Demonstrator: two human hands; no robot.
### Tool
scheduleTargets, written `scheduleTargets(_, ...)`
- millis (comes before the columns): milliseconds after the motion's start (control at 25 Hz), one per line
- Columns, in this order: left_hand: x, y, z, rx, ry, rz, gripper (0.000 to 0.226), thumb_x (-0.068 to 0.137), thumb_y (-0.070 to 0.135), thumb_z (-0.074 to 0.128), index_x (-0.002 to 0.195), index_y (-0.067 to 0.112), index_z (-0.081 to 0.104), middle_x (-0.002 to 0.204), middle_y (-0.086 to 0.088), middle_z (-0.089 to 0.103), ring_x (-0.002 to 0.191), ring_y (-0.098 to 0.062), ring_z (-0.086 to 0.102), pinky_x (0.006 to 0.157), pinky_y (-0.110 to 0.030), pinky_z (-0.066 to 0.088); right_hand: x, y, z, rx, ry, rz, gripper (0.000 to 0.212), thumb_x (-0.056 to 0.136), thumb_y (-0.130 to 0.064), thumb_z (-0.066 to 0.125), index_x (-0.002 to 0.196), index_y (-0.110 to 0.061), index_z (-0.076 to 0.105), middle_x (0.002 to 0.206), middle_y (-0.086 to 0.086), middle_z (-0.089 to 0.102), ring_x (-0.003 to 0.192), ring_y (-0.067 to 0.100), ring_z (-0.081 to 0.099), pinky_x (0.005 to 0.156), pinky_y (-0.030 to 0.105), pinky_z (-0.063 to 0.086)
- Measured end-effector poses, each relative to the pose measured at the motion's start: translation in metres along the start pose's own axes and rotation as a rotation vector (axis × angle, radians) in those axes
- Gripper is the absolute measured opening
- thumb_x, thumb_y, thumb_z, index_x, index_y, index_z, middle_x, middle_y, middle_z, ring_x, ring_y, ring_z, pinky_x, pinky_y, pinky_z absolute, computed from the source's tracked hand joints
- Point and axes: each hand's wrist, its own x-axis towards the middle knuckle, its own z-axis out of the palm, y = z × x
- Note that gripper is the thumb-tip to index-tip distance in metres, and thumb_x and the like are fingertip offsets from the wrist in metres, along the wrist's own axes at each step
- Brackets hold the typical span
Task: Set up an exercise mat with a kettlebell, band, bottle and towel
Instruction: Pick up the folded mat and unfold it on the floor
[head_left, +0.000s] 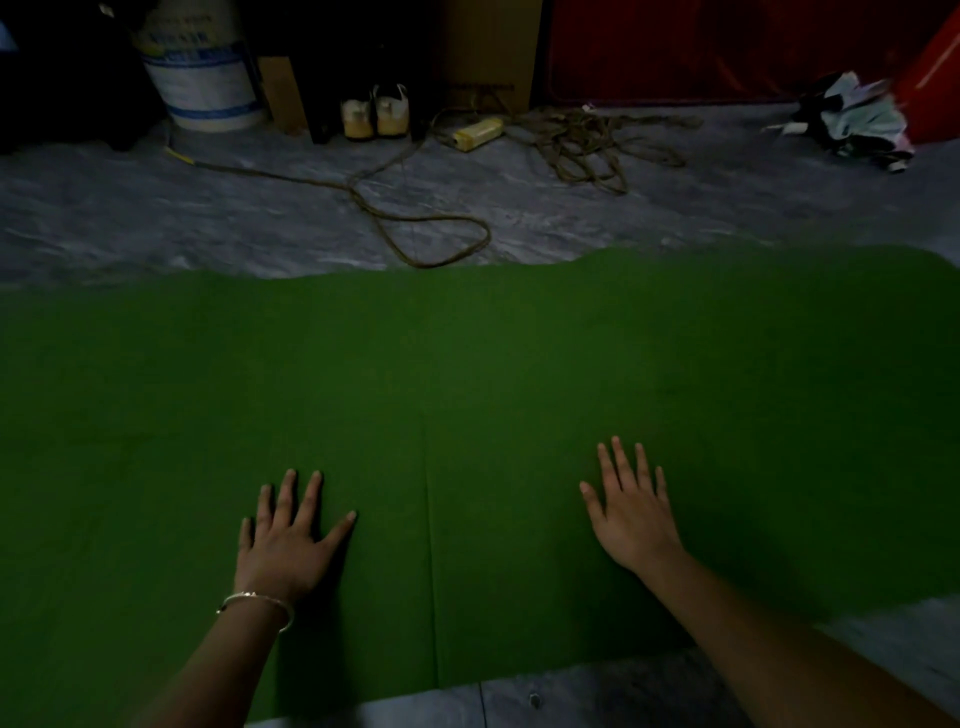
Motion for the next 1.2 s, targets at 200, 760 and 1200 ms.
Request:
scheduleTargets(200,-0.002,0.005,-0.01,0.024,-0.051,0.001,0.08,0.084,0.073,0.022,0.147,0.034,-0.01,0.157,0.003,-0.018,0.144,-0.021,-0.017,0.119,-0.047,0.001,-0.002,-0.006,-0.008,-0.027,-0.027,-0.021,0.071,0.091,-0.06,0.002,0.144,-0.016,-0.017,0.154,0.007,-0.021,0.141,0.027,-0.021,0.117,0.05,-0.001)
scheduleTargets(760,0.014,0.051,0.015,0.095,-0.021,0.15,0.088,0.078,0.08,0.013,0.145,0.032,-0.018,0.152,0.003,-0.027,0.142,-0.016,-0.022,0.119,-0.043,-0.005,0.02,-0.041,-0.002,-0.067,0.016,-0.221,0.071,0.085,-0.065,-0.004,0.145,-0.028,-0.017,0.152,-0.001,-0.025,0.141,0.022,-0.022,0.115,0.045,-0.01)
scheduleTargets(1200,-0.002,0.016,0.007,0.08,-0.005,0.089,0.074,0.082,0.075,0.016,0.143,0.044,-0.014,0.154,0.012,-0.021,0.144,-0.016,-0.019,0.118,-0.046,-0.003,0.006,0.005,-0.006,-0.08,0.016,-0.134,0.057,0.089,-0.054,-0.008,0.14,-0.032,-0.02,0.153,-0.007,-0.02,0.142,0.016,-0.017,0.116,0.047,-0.002)
